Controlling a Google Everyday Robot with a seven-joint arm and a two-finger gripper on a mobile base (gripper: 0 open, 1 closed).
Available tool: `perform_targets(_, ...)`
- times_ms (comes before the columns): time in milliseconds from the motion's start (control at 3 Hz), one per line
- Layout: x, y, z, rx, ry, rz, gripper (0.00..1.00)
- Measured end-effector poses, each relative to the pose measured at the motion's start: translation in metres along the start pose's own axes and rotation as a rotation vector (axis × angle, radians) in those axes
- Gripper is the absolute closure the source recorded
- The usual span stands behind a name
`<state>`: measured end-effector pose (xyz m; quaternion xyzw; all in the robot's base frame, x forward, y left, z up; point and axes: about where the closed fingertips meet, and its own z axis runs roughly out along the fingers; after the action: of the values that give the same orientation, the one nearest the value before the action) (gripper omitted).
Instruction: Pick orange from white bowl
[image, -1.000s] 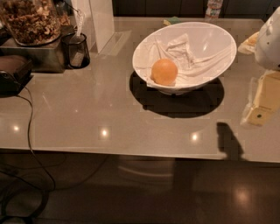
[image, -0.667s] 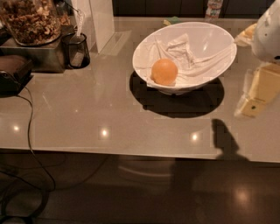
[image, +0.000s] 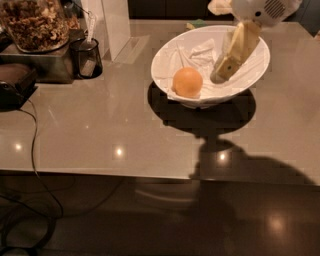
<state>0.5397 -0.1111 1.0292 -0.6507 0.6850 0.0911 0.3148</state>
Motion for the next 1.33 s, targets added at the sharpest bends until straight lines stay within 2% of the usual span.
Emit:
perform_targets(333, 0.002, 0.002, -0.007, 0.018, 0.014, -0.001, 0.00)
perform_targets(667, -0.010, -0.015, 0.009, 0.012, -0.023, -0.033, 0.00)
perform_targets(1000, -0.033, -0.037, 0.049, -0.048, -0.098, -0.046, 0.00)
perform_targets(1333, -0.032, -0.040, 0.054, -0.051, -0.103, -0.045, 0.00)
